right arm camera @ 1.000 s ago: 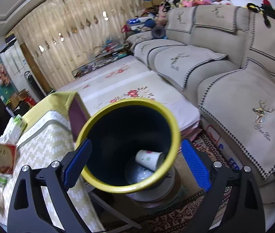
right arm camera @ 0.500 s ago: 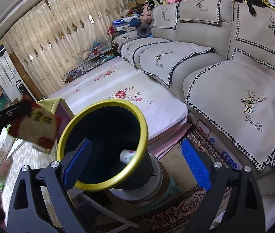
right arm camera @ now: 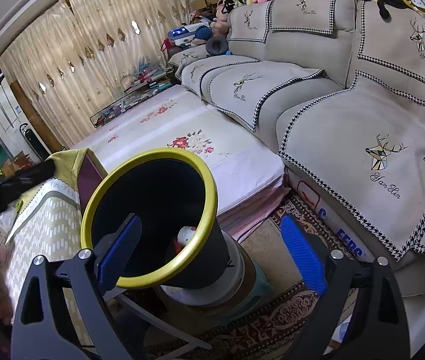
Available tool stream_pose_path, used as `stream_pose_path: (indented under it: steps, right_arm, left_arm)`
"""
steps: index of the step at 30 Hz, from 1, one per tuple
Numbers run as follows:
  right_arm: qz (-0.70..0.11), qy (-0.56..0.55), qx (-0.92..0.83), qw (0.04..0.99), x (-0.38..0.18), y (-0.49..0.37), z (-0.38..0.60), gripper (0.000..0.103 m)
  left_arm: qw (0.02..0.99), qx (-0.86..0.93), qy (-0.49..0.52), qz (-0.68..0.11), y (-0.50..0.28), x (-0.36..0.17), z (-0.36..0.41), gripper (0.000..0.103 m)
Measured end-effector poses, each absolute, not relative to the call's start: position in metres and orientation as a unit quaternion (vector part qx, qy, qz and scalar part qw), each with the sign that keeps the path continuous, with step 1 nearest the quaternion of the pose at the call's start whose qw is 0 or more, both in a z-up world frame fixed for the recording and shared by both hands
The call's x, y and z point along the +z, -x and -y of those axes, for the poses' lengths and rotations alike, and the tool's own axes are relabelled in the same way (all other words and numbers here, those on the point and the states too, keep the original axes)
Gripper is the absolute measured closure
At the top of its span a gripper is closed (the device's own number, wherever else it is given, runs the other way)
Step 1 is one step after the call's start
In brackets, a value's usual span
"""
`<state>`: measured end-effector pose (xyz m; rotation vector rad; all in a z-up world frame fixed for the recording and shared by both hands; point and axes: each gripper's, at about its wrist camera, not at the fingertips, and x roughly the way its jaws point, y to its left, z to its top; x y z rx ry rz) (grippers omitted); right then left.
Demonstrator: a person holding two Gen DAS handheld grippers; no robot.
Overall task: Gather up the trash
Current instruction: 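Carry the red wrapper over the bin and open the left gripper, then move the right gripper to the white bowl and grip its rim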
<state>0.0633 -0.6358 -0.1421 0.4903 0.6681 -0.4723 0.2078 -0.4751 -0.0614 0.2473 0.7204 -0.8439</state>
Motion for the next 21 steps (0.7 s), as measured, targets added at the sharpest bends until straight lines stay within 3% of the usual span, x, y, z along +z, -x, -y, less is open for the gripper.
stream_pose_path:
  steps: [2,10,21]
  right_arm:
    - [-0.326,-0.232,-0.218,0.89,-0.142,-0.064,0.626,0.013]
    - [-0.341,-0.196,-0.148,0.907,-0.13,-0.085,0.559,0.013]
    - [-0.358,-0.094,0.025,0.929,-0.097,-0.122,0.373,0.013]
  left_arm:
    - [0.85,-0.394,-0.1,-0.335,-0.193,-0.045,0.444,0.027]
    - [0.89,-0.317,-0.047,-0.324,-0.138,-0.001,0.289,0.017]
    - [0.962,-0.112,-0.031,-0.248,-0.067,0.033,0.072,0.008]
